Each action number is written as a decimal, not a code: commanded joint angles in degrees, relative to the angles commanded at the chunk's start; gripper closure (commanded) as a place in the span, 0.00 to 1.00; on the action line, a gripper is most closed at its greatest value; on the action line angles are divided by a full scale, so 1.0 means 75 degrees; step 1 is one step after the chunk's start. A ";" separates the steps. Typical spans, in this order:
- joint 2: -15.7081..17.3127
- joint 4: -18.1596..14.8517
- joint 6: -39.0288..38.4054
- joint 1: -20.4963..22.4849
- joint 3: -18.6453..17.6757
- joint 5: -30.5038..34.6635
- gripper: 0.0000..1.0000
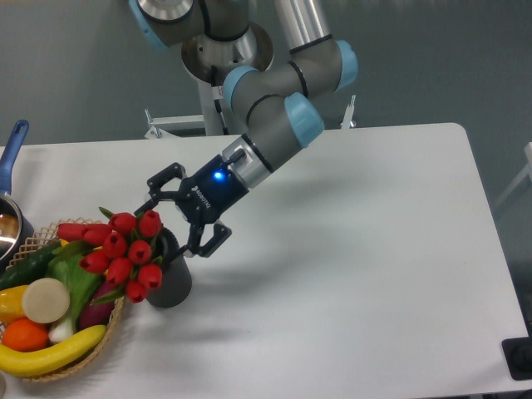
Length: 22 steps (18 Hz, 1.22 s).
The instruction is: Insert the flowers into the vase
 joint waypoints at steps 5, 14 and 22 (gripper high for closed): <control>0.0236 0.0000 0.0047 0.1312 -0.0048 0.0000 0.00; -0.0127 -0.0035 -0.0012 0.2065 0.0596 0.0746 0.00; -0.0116 -0.0491 0.0012 0.1622 0.1287 0.4691 0.00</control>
